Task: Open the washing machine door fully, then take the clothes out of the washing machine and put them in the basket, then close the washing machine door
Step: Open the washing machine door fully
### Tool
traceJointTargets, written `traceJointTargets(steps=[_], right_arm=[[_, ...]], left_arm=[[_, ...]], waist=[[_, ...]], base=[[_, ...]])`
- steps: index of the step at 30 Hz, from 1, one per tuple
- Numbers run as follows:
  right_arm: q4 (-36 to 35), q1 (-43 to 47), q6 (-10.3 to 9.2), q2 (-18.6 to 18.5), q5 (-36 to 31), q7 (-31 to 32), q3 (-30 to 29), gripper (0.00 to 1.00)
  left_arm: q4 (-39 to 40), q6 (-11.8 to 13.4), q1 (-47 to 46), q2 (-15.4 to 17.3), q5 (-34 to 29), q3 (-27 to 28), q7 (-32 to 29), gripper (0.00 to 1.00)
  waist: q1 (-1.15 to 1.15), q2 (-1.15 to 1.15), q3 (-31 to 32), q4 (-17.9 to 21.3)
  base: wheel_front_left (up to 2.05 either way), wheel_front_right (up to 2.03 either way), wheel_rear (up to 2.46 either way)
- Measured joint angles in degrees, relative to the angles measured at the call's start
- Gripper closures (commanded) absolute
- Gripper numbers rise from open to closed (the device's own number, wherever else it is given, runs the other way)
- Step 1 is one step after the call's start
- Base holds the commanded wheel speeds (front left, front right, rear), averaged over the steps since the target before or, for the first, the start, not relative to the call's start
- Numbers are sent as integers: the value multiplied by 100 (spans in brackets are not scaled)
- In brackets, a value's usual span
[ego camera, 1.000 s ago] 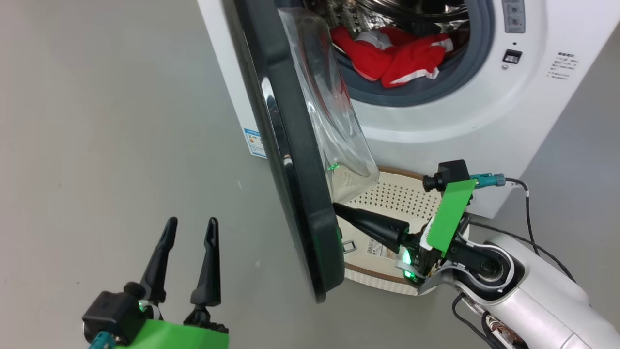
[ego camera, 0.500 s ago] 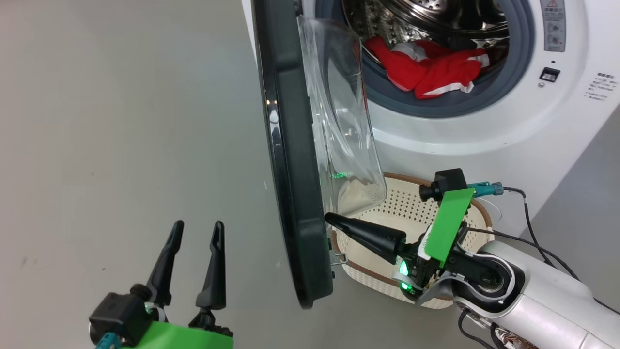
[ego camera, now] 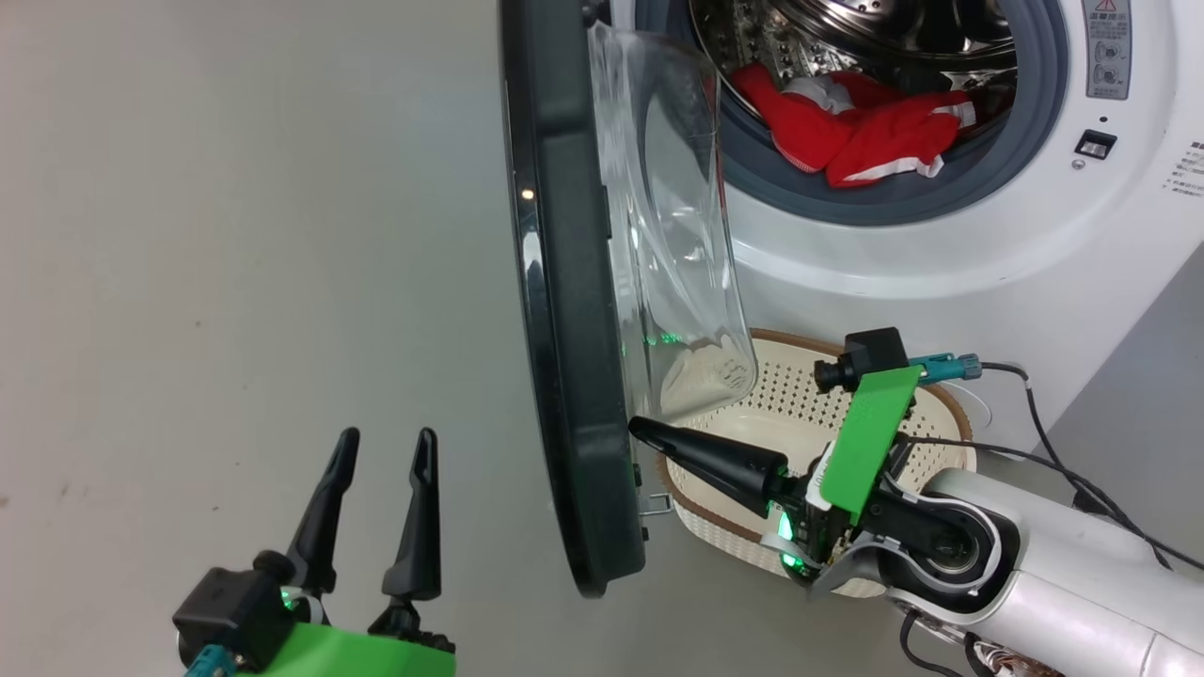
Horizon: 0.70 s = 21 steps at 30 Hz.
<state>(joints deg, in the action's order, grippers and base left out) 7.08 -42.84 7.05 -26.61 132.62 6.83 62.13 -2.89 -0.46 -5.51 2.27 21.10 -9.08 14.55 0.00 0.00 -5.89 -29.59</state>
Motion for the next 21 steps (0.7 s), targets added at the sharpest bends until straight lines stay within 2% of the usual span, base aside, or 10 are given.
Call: traceJointTargets(steps=[8,12,13,14,16,17,18,21], right_arm=[[87,-260,0,-27,-109,-460,519,100],[420,-503,0,-66,-683,-994,849,100],[522,-566,0,-71,-848,-1126,918,87],[606,-594,0,-68,-976,-1250,950,65],[793,-648,0,-59,-1272,-1475,1063,36],[907,-656,0,-52,-1451,-1593,1091,6],[1049,-659,0,-41,-1644,-1688,1112,0],[1336,-667,0,-7,-2051,-1853,1132,0]], left_arm=[[1,1,-1,0,18,7,0,0],[0,0,0,0,18,20,0,0],[0,0,0,0,16,22,0,0],[0,0,0,0,18,24,0,0],[2,0,0,0,18,30,0,0],[2,0,0,0,18,35,0,0],[3,0,0,0,18,47,0,0],[19,0,2,0,25,86,0,0]], waist=[[0,0,-14,89],[0,0,13,150],[0,0,24,168],[0,0,35,186],[0,0,57,222],[0,0,67,240],[0,0,78,260],[0,0,93,305]], base=[[0,0,0],[0,0,0],[0,0,0],[0,0,0],[0,0,0],[0,0,0],[0,0,0],[0,0,0]])
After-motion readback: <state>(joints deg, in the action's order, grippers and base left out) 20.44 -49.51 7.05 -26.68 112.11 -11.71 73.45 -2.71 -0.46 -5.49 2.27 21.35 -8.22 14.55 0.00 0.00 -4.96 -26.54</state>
